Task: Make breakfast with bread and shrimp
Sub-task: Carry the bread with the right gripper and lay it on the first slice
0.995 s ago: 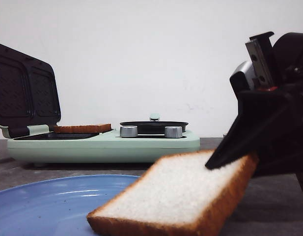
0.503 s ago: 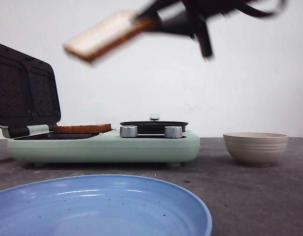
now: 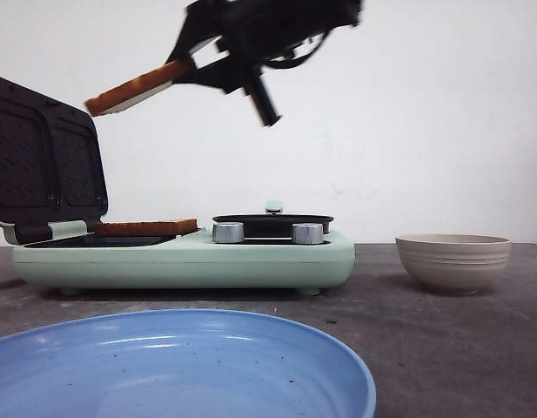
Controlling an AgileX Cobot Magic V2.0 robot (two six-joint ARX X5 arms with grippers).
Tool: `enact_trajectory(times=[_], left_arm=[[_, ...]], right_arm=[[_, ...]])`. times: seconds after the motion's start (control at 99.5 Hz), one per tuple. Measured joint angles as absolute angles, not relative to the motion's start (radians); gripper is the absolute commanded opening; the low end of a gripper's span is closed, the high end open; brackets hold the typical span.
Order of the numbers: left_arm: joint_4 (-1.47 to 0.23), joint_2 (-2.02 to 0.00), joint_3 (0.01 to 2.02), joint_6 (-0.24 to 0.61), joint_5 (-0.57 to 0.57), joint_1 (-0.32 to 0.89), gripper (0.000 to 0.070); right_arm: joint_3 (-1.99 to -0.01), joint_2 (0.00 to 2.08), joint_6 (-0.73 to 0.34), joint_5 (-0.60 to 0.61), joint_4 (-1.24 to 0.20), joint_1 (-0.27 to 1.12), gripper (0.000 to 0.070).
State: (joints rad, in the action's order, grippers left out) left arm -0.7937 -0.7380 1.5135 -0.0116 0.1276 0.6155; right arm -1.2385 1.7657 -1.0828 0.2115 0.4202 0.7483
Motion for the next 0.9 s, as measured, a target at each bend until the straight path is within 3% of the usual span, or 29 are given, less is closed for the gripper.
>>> enact_trajectory(times=[0.201,0.352,0.905], left_arm=[[-0.795,-0.726,1.514,-0.012,0.128,0.63,0.0013],[-0.797,-0.723,1.514,-0.012,0.128,0.649,0.0014],[-0.805,-0.699,1.514,-0.012,0.128,0.686,0.0014]], right_arm=[[-1.271,1.874,-1.234,0.124,0.526,0.823,0.0],[-1.271,1.941,-1.34,0.057,0.528,0.855,0.0],[-1.271,2.011,-1.422,0.027,0.512,0.822,0.0]])
